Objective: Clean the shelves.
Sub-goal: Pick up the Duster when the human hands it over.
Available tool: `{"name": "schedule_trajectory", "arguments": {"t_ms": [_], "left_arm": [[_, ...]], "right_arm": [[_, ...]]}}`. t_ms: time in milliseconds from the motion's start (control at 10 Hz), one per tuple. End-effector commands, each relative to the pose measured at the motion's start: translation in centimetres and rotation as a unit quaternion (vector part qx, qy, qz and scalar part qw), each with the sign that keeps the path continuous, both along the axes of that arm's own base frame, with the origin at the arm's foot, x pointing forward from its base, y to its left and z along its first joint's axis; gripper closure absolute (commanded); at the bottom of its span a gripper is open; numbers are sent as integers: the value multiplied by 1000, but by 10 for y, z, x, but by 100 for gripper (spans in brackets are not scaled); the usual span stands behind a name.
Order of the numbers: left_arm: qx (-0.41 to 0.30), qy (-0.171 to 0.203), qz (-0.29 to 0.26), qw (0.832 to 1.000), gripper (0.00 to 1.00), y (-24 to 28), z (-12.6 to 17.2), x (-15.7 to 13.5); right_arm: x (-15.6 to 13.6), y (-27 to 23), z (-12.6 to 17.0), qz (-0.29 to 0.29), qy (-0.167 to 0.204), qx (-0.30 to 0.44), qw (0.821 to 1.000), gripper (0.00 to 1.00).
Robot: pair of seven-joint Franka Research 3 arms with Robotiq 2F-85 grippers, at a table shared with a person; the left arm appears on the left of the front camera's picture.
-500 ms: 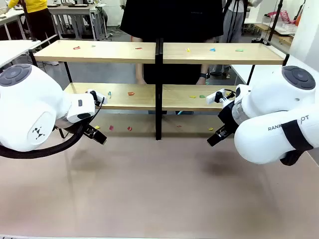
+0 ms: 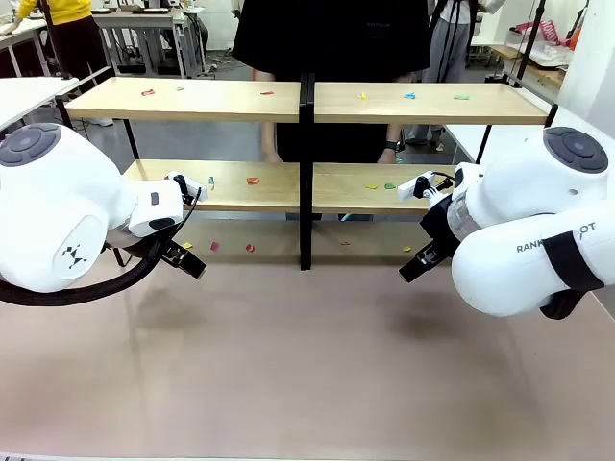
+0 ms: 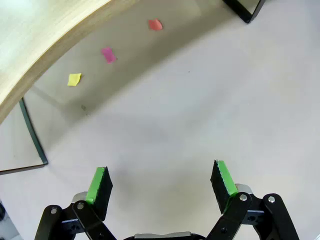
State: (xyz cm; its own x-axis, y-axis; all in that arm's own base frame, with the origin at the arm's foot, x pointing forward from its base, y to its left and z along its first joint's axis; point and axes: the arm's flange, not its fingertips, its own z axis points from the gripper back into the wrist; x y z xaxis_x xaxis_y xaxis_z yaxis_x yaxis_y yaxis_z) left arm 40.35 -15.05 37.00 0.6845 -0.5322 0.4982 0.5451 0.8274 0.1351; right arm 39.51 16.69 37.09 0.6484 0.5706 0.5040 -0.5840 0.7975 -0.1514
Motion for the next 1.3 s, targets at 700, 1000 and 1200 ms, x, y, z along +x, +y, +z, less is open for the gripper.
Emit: {"name": "schedule_trajectory", "arguments": {"t_ms": [700, 1000, 1200], "left_arm": [[-36, 4, -26, 999, 0, 7, 26, -12], [-80, -42, -69, 994, 0, 63, 112, -72], [-83, -81, -100, 988, 0, 99, 151, -101]], "right_arm": [[-10, -6, 19, 15, 7, 26, 1000, 0], [-77, -40, 90, 4, 1, 74, 997, 0], [-123, -64, 134, 32, -18, 89, 995, 0]]}}
